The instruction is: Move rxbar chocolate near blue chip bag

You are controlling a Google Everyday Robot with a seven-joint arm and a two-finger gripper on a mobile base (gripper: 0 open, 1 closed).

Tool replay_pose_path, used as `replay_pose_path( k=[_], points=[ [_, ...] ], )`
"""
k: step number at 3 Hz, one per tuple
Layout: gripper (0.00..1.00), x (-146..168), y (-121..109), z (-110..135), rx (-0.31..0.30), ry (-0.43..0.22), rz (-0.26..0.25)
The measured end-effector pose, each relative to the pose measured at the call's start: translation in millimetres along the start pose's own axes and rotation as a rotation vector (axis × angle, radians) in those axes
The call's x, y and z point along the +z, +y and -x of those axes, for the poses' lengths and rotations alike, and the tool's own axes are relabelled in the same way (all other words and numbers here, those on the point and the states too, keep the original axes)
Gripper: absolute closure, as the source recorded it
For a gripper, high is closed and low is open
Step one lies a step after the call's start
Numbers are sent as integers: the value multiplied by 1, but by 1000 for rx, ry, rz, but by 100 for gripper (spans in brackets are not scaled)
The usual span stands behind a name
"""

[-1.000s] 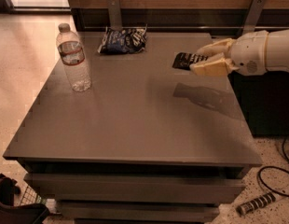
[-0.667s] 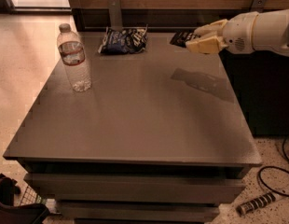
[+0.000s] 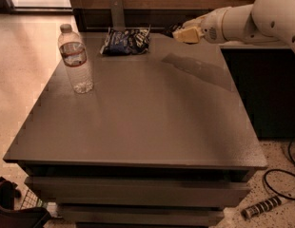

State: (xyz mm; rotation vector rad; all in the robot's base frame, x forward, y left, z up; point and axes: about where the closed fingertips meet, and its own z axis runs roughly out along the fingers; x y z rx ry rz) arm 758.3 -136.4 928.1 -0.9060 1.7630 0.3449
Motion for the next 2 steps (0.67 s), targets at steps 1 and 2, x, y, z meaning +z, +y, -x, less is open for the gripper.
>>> replay_pose_path(
  k=[1, 2],
  points=[
    [100, 38, 5, 5, 1, 56, -40],
    [100, 66, 11, -5, 19, 87, -59]
  ],
)
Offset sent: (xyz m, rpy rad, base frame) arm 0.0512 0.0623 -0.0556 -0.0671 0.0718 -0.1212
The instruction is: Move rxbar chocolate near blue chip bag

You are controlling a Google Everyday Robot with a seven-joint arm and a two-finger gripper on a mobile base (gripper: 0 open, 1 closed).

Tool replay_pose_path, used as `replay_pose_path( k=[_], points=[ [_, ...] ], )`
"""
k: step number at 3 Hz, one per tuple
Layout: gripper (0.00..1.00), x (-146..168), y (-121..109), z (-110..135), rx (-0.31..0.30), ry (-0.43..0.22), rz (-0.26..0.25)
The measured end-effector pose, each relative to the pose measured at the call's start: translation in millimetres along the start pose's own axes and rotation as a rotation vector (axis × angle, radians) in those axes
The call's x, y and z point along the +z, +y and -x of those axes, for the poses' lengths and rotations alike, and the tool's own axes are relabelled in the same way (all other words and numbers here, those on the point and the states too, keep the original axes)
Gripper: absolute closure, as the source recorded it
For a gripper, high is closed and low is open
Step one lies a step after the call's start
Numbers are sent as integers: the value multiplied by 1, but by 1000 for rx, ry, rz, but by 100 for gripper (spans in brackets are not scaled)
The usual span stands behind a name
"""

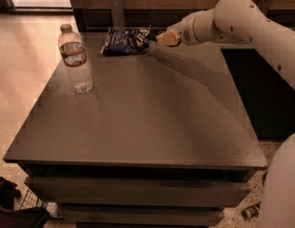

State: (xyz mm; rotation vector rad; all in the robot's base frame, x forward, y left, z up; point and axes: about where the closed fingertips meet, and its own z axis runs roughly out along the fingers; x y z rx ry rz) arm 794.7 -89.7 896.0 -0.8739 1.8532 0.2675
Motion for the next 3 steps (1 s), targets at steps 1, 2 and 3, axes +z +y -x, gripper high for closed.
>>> replay_pose_path(
  k=[1, 2, 3],
  points=[
    [98, 29, 0, -19, 51, -9, 16],
    [66, 29, 3, -17, 43, -5, 18],
    [43, 31, 5, -18, 43, -4, 22]
  ],
)
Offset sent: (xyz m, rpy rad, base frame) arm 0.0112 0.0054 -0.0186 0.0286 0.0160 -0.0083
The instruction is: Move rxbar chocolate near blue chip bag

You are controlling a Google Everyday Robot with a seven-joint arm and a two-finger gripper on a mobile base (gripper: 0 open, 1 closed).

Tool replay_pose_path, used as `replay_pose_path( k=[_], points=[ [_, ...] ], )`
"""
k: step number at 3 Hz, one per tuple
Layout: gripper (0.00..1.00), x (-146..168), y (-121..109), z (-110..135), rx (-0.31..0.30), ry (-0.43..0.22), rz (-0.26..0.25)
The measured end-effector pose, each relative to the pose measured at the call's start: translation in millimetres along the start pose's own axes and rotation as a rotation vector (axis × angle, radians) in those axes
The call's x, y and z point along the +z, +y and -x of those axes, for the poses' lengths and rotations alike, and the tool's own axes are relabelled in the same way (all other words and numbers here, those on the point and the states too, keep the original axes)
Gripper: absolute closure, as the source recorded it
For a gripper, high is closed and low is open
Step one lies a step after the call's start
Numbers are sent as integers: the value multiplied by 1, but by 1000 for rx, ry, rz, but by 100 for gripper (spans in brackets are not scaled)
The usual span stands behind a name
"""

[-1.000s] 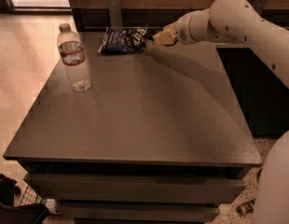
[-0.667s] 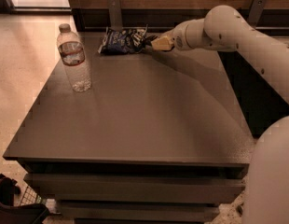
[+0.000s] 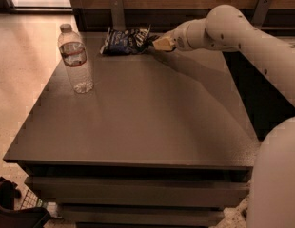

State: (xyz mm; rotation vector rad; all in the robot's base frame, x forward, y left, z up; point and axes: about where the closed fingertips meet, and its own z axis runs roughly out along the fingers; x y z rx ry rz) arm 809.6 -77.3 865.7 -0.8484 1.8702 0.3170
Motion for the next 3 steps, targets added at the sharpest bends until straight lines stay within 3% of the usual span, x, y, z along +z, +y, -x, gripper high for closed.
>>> replay_pose_path(
  k=[2, 3],
  points=[
    [0, 4, 4, -1, 0, 2, 8],
    [0, 5, 4, -1, 0, 2, 9]
  ],
)
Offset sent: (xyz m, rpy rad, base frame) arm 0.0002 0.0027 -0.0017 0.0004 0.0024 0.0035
